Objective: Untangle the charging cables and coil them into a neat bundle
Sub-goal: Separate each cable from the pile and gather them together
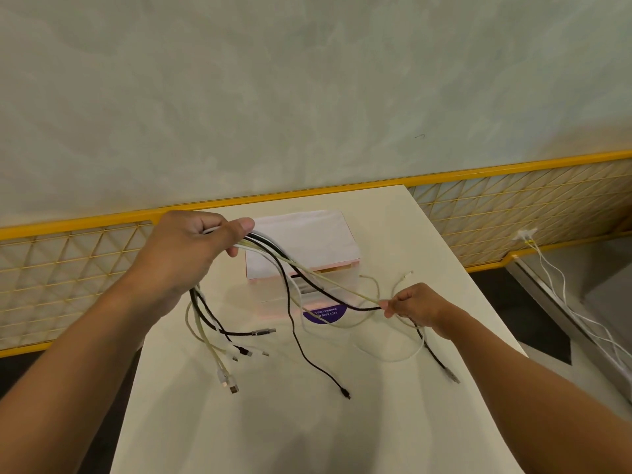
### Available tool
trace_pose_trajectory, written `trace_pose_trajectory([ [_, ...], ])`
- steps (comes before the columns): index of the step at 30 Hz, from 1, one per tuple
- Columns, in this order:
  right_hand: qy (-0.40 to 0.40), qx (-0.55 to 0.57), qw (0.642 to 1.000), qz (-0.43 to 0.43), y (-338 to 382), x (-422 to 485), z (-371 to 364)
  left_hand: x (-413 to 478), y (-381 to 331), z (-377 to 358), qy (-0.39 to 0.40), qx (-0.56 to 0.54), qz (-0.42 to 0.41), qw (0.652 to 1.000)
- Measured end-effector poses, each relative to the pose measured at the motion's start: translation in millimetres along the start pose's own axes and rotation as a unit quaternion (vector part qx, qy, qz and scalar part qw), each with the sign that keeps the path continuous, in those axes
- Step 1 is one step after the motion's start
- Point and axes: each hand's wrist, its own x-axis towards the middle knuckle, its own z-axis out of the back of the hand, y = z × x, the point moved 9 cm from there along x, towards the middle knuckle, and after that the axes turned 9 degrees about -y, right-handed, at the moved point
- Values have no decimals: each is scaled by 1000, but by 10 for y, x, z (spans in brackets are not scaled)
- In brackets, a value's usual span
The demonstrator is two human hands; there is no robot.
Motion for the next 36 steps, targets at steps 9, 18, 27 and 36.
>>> trace_pose_trajectory([
  [9,-39,-28,998,-36,-417,79,54,30,15,50,0,-14,-7,1000],
  [18,30,-45,998,-24,-175,-56,-93,26,4,11,27,-44,6,999],
  [27,46,93,978,182,1448,-565,-98,-67,-94,-243,50,-29,-2,998],
  [36,204,75,925,310,2405,-1292,-623,-208,-249,-383,99,-1,-26,995],
])
